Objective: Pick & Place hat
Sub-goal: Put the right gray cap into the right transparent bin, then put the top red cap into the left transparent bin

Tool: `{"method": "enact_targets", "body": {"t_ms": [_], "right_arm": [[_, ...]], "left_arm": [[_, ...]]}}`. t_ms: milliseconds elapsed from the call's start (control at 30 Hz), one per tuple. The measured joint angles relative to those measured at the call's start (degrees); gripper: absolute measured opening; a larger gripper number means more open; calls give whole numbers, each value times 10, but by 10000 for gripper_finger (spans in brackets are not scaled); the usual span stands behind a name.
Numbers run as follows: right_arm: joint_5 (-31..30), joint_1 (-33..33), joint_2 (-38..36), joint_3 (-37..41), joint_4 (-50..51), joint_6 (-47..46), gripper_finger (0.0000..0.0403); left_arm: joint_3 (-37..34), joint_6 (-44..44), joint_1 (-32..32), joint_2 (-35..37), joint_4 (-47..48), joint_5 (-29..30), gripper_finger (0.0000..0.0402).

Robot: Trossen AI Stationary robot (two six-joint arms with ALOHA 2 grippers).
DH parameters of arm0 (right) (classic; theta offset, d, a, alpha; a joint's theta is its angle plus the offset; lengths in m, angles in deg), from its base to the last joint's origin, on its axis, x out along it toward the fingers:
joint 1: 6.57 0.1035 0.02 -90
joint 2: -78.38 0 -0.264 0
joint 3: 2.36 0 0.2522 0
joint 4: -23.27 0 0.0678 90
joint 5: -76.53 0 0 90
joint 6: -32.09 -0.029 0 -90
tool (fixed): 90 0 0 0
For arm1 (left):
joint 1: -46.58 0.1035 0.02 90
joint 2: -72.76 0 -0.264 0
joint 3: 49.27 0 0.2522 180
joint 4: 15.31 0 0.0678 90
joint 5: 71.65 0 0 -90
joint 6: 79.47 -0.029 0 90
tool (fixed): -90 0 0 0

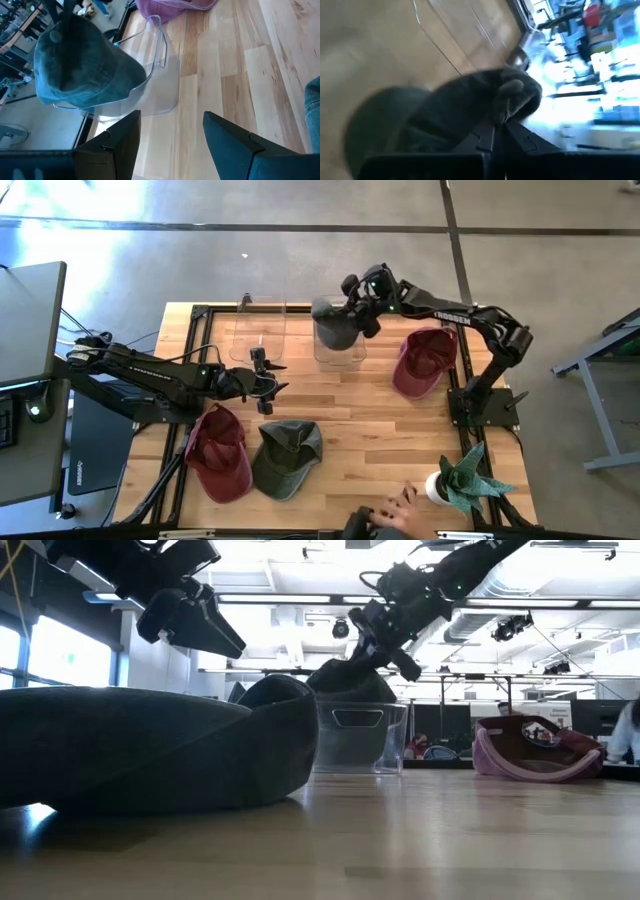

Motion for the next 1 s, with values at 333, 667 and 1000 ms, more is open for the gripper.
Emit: {"method": "enact_targets", "body": {"t_ms": [333, 667, 1000], "right_arm": [[-92, -24, 66, -1, -103, 18, 36], [-147, -8, 10, 0, -95, -205, 185], [-246, 66, -109, 0, 103, -616, 225]], "left_arm": [[0, 0, 0, 0, -4, 4, 206], [0, 0, 0, 0, 2, 3, 206], [0, 4, 0, 0, 3, 2, 206]]}}
